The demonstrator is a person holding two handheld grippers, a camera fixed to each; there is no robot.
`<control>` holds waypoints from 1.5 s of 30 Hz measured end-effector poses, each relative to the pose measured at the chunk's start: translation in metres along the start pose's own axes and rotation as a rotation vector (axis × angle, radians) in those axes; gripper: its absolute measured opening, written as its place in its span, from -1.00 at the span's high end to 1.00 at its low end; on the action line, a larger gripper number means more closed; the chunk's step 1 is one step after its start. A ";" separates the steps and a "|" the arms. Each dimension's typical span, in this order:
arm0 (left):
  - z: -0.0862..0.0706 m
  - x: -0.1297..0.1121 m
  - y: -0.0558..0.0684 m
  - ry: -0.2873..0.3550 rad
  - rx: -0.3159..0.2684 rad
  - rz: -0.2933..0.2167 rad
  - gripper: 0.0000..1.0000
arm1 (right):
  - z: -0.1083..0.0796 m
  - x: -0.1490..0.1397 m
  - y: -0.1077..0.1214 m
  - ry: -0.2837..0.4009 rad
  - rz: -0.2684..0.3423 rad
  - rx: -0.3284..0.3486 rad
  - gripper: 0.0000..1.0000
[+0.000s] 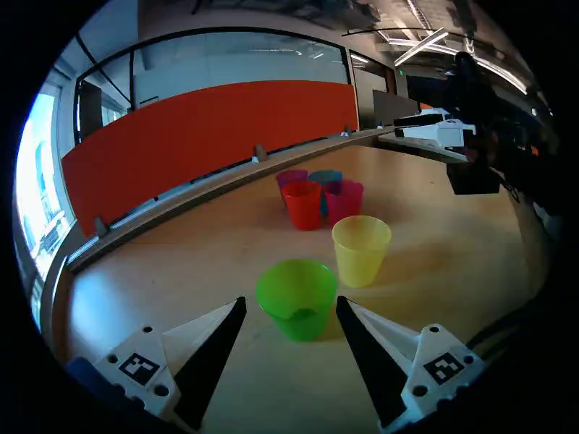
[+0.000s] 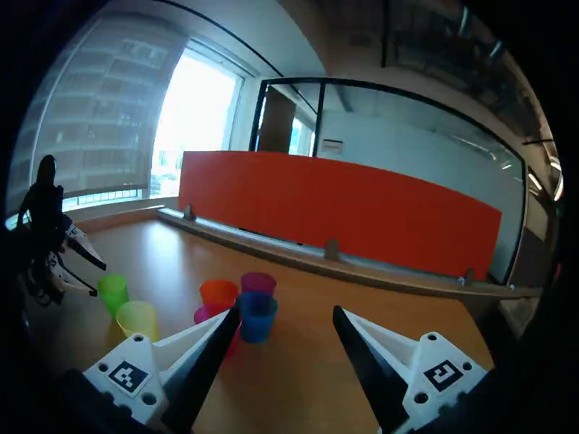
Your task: Pour water
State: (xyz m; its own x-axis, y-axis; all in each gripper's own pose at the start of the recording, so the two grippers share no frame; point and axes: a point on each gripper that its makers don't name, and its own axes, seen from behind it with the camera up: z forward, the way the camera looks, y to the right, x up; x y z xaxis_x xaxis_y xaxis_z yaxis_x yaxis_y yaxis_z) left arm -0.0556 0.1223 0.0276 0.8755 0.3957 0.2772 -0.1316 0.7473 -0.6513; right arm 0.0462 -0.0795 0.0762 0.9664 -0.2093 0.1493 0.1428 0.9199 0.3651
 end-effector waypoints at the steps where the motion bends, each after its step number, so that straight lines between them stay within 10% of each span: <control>1: 0.001 -0.001 0.000 -0.004 -0.001 0.002 -0.85 | 0.001 0.000 -0.001 0.000 0.000 0.001 -1.00; 45: 0.038 -0.013 0.007 -0.098 -0.075 0.039 -0.85 | 0.012 -0.010 -0.009 -0.014 -0.003 0.024 -1.00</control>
State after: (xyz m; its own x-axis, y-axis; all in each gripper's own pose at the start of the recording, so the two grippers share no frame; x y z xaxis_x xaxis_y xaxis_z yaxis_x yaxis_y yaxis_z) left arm -0.0860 0.1430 0.0461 0.8203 0.4767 0.3159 -0.1262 0.6897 -0.7130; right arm 0.0330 -0.0893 0.0823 0.9629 -0.2168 0.1608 0.1403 0.9110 0.3878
